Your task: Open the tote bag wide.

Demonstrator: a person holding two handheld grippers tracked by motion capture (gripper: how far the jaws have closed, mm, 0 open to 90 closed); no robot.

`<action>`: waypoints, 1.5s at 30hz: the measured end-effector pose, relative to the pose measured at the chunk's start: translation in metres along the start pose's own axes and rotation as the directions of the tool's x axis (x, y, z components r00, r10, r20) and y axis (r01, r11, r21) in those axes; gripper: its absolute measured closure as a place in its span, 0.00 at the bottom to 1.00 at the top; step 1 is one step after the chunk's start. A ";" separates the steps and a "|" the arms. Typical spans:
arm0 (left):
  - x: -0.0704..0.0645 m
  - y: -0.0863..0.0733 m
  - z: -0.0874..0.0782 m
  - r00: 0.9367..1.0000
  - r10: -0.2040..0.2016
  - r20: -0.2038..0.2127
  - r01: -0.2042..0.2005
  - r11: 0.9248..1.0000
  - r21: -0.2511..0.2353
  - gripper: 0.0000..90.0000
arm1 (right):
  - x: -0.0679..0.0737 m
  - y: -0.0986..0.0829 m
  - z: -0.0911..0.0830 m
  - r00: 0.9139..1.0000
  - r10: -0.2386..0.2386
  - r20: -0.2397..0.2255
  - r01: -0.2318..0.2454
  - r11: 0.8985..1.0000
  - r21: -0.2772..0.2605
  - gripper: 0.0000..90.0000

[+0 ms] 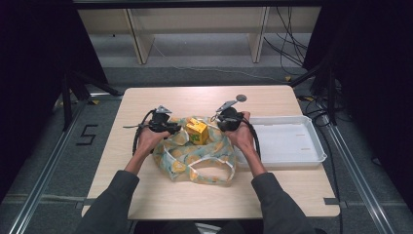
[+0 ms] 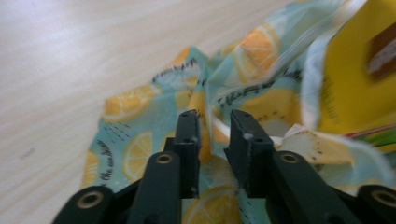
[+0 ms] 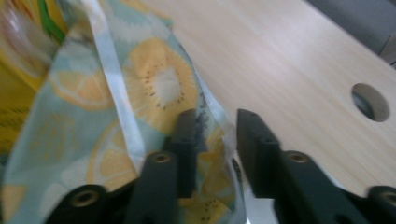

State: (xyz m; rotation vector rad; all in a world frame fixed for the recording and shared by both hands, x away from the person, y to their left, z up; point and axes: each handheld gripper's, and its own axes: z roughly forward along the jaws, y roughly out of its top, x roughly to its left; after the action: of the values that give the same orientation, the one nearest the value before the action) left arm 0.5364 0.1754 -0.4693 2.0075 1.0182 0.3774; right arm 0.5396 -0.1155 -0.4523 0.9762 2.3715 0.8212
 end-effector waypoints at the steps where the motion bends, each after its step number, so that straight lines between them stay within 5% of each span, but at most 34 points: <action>1: -0.001 0.002 -0.009 1.000 -0.023 -0.002 0.023 0.999 -0.031 0.71 | -0.002 0.001 -0.009 1.000 0.015 0.009 -0.015 0.999 -0.045 0.66; 3: -0.005 0.006 -0.025 0.999 -0.041 0.003 0.041 0.996 -0.075 0.64 | -0.004 0.001 -0.024 1.000 0.028 -0.006 -0.028 0.996 -0.090 0.59; 7: -0.020 0.004 -0.055 0.999 0.015 0.031 -0.012 0.994 -0.109 0.64 | -0.001 -0.001 -0.050 0.999 -0.009 -0.034 0.002 0.979 -0.204 0.57; 9: -0.029 -0.002 -0.060 0.996 0.082 0.039 -0.079 0.995 -0.057 0.67 | 0.004 -0.005 -0.057 0.999 -0.009 -0.050 -0.002 0.978 -0.210 0.58; 11: -0.037 -0.011 -0.057 0.989 0.129 0.067 -0.128 0.992 -0.018 0.73 | 0.011 -0.010 -0.061 0.997 -0.065 -0.051 0.055 0.980 -0.192 0.62; 12: -0.040 -0.014 -0.052 0.987 0.139 0.078 -0.140 0.990 0.010 0.77 | 0.013 -0.012 -0.062 0.996 -0.075 -0.041 0.068 0.988 -0.140 0.64; 14: -0.039 -0.018 -0.038 0.985 0.164 0.048 -0.166 0.984 0.057 0.82 | 0.012 -0.014 -0.058 0.997 -0.073 -0.001 0.073 0.991 -0.114 0.71; 17: -0.031 -0.022 -0.020 0.992 0.121 0.016 -0.122 0.987 0.101 0.90 | 0.006 -0.017 -0.046 0.999 -0.046 0.028 0.048 0.996 -0.070 0.83; 20: -0.022 -0.025 -0.010 0.992 0.129 -0.009 -0.127 0.984 0.128 0.99 | 0.000 -0.020 -0.031 0.999 -0.032 0.016 0.033 0.998 -0.056 0.99; 25: -0.008 -0.029 -0.008 0.994 0.097 -0.046 -0.089 0.985 0.151 1.00 | -0.005 -0.019 0.002 1.000 -0.020 0.006 0.020 1.000 -0.009 1.00; 35: 0.012 -0.045 -0.019 0.995 0.073 -0.075 -0.060 0.985 0.160 1.00 | -0.008 -0.006 0.030 1.000 -0.019 0.010 0.018 0.998 0.055 1.00; 40: 0.014 -0.041 -0.036 0.994 0.072 -0.080 -0.062 0.990 0.126 0.99 | -0.011 -0.007 0.022 1.000 0.007 -0.011 -0.006 0.999 0.041 0.92; 42: 0.014 -0.038 -0.048 0.994 0.079 -0.078 -0.070 0.992 0.108 0.98 | -0.015 -0.005 0.011 1.000 0.010 0.006 -0.010 1.000 -0.013 0.85; 45: 0.011 -0.039 -0.066 0.994 0.072 -0.082 -0.067 0.996 0.062 0.97 | -0.021 -0.001 -0.012 0.998 0.054 -0.038 -0.057 0.995 -0.085 0.73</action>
State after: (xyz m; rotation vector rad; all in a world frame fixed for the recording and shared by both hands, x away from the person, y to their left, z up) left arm 0.4852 0.2321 -0.4609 2.0999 1.0231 0.4776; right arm 0.5454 -0.1356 -0.4411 1.0037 2.3267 0.9610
